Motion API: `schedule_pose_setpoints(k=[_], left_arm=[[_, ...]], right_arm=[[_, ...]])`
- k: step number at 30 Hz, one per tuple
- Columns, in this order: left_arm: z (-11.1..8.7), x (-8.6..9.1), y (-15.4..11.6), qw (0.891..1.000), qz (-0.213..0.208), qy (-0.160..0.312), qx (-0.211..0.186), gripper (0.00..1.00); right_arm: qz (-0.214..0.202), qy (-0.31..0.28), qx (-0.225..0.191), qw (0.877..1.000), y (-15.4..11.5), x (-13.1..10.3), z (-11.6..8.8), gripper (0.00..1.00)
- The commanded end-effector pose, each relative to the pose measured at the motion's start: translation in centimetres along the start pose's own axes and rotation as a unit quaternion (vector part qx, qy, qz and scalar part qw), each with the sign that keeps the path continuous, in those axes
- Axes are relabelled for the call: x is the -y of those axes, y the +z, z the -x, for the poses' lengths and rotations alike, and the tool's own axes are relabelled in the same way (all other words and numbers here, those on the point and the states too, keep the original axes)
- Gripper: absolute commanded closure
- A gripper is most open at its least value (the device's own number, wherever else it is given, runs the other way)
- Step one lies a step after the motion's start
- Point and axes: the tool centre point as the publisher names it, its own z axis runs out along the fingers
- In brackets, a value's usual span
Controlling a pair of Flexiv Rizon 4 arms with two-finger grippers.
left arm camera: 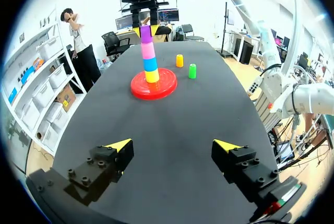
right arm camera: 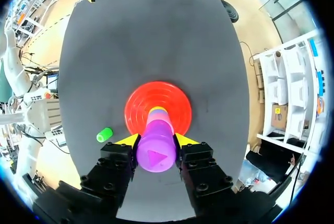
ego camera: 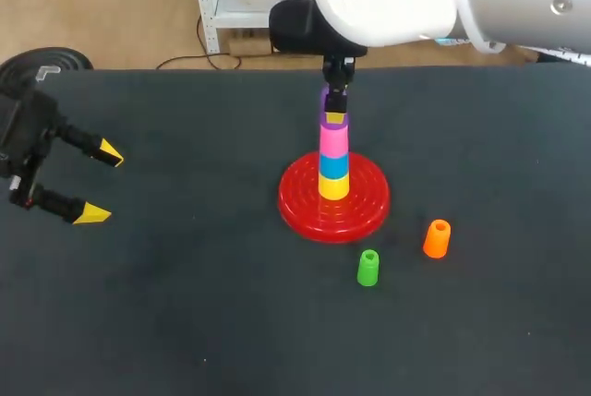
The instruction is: Pick up and stack the cylinders on the red base in this order: pink,purple,orange,green
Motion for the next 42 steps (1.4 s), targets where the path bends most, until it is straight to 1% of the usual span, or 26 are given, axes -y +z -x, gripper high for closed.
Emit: schedule_pose_setpoints(k=[1,5,10,14,25,42], left_arm=[[-0.1,0.0,0.0,1.000,0.001,0.001,0.001,0.00],[-0.1,0.0,0.0,1.000,0.001,0.001,0.001,0.00],[-0.1,0.0,0.0,1.000,0.001,0.001,0.001,0.00],[-0.1,0.0,0.0,1.000,0.001,0.001,0.001,0.00],[-0.1,0.0,0.0,1.000,0.001,0.001,0.001,0.00],[-0.1,0.0,0.0,1.000,0.001,0.001,0.001,0.00]], right_arm=[[0.000,0.001,0.003,1.000,1.2,-0.3,-0.3,1.00],[0.000,0.004,0.004,1.000,1.1,-0.2,-0.6,1.00],[-0.010,0.005,-0.007,1.000,0.0,0.1,-0.9,1.00],[-0.013,0.004,-0.009,1.000,-0.3,0.1,-0.9,1.00],[-0.005,0.000,-0.007,1.000,0.8,0.0,-0.3,1.00],[0.003,0.000,-0.009,1.000,1.5,-0.3,-0.2,1.00]])
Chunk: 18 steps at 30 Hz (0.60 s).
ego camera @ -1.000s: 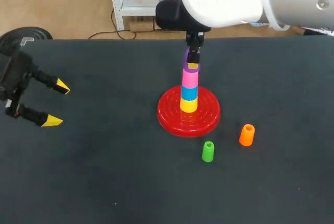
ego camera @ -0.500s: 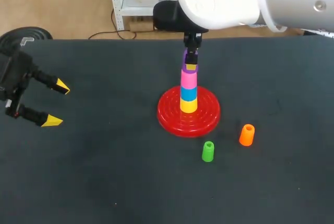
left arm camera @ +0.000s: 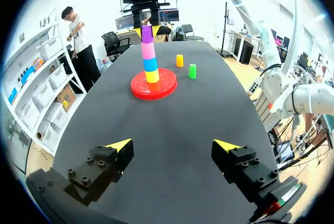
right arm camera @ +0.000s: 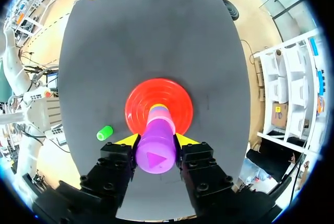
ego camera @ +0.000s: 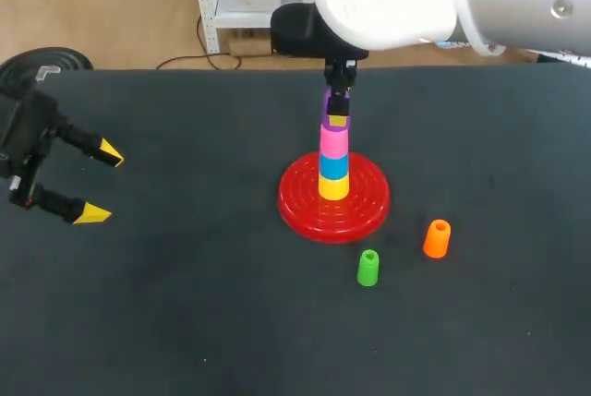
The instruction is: Pick up and stack the cylinders on the red base in this order: pink,purple,orange,green
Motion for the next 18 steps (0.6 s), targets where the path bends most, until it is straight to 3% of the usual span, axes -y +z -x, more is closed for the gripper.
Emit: schedule_pose_setpoints(k=[1,10,18], left_arm=[[-0.1,0.0,0.0,1.000,0.001,0.001,0.001,0.00],[-0.1,0.0,0.0,1.000,0.001,0.001,0.001,0.00],[-0.1,0.0,0.0,1.000,0.001,0.001,0.001,0.00]], right_arm=[[0.002,-0.001,-0.001,1.000,1.3,-0.2,0.1,1.00],[-0.002,-0.005,-0.011,1.000,0.7,-0.2,0.3,1.00],[0.010,-0.009,-0.013,1.000,1.7,-0.2,0.5,1.00]])
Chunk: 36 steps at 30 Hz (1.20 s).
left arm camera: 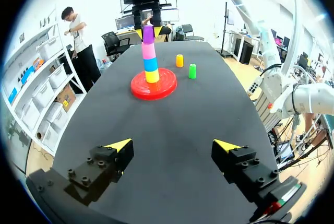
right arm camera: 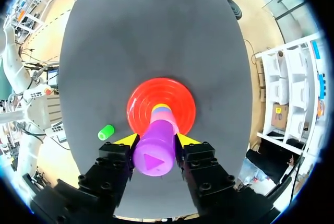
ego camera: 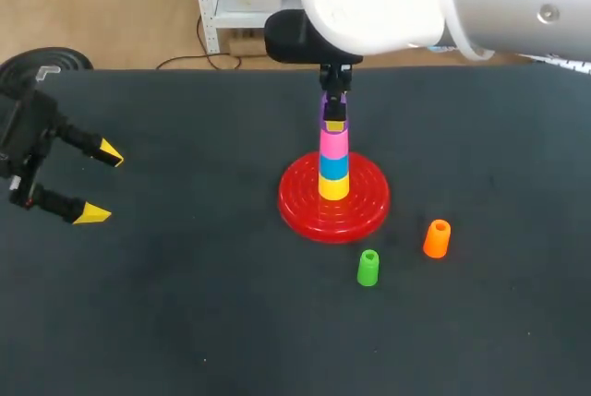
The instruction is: Pick up and stack the cylinders on the red base in this order: pink,purple,orange,green
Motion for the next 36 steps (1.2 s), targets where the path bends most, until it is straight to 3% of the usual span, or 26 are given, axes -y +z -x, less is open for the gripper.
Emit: schedule_pose_setpoints(k=[1,36], left_arm=[[-0.1,0.0,0.0,1.000,0.001,0.001,0.001,0.00],[-0.1,0.0,0.0,1.000,0.001,0.001,0.001,0.00]], right_arm=[[0.008,-0.001,-0.001,1.000,1.4,0.3,0.2,1.00],[-0.013,0.001,0.008,1.000,-0.9,0.6,-0.2,1.00]])
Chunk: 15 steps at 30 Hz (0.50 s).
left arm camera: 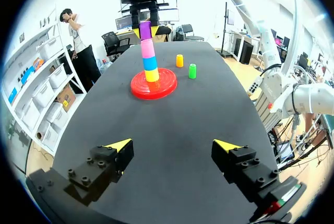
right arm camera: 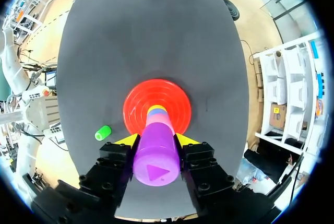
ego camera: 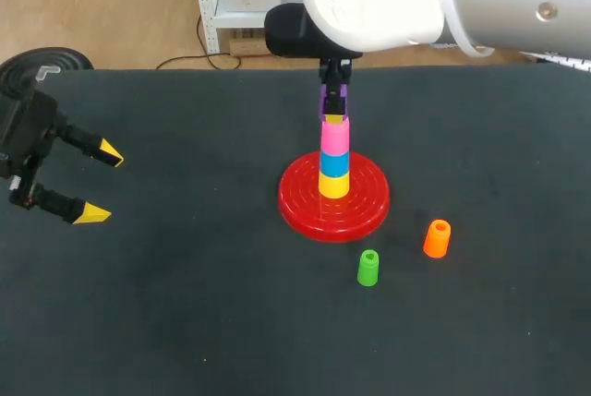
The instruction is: Pick up and stack the cylinders on the red base in this order: pink,purple,orange,green
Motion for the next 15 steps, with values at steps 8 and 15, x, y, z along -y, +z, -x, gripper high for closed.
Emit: schedule_pose_setpoints(k=[8,15], left_arm=[[-0.1,0.0,0.0,1.000,0.001,0.001,0.001,0.00],[-0.1,0.0,0.0,1.000,0.001,0.001,0.001,0.00]], right_arm=[[0.027,-0.010,0.025,0.999,-1.4,-0.2,-0.4,1.00],[0.075,-0.006,0.016,0.997,-1.6,0.4,-0.4,1.00]])
